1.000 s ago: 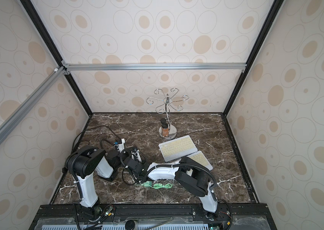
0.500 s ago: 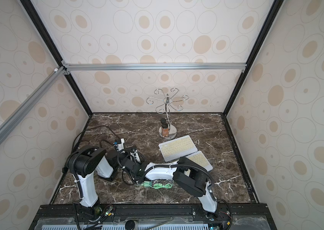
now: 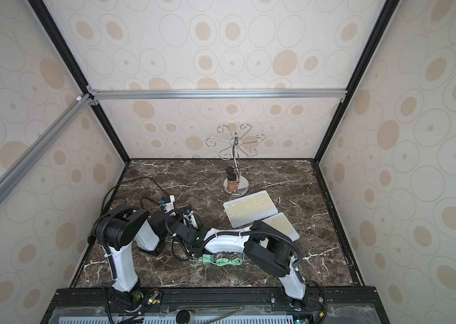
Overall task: Unplug the wireless keyboard
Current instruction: Remove the plug from the socket.
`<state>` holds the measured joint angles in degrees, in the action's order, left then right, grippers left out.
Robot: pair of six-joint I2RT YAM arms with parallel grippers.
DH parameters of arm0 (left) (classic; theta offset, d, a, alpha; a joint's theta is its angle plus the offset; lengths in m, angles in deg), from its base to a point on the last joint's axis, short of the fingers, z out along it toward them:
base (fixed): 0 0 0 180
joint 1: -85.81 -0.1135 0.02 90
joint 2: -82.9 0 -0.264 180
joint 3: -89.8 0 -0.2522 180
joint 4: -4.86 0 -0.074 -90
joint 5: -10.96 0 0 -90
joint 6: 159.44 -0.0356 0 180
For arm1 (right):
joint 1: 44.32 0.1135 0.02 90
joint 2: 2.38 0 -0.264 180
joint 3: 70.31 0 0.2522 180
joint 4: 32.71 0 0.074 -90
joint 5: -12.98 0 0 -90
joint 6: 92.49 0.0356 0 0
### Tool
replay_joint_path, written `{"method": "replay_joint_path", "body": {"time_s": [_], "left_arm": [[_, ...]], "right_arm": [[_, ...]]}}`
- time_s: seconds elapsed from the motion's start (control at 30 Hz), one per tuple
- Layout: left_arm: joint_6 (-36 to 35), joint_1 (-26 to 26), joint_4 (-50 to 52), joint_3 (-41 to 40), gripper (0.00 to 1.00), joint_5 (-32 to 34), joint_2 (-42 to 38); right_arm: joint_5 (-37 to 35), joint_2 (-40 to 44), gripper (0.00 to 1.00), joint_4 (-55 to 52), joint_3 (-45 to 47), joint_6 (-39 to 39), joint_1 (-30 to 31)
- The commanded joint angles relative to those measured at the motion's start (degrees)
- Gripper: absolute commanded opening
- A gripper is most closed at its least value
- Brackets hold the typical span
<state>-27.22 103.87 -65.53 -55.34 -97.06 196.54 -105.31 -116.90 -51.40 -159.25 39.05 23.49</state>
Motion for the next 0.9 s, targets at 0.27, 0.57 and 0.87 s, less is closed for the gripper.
{"method": "replay_joint_path", "body": {"time_s": [0.27, 0.57, 0.87], "left_arm": [[-7.03, 0.26, 15.94, -2.61, 0.00, 2.18, 5.09], [-6.82, 0.15, 14.41, -2.82, 0.00, 1.41, 6.60], [-7.06, 0.23, 14.54, -2.97, 0.00, 1.92, 6.59]], "right_arm": [[0.40, -2.63, 0.00, -7.43, -10.62, -1.12, 2.43], [6.21, 3.03, 0.00, 2.63, 0.54, 1.79, -1.86], [-3.21, -3.45, 0.00, -11.09, -13.75, -2.47, 2.84]]}}
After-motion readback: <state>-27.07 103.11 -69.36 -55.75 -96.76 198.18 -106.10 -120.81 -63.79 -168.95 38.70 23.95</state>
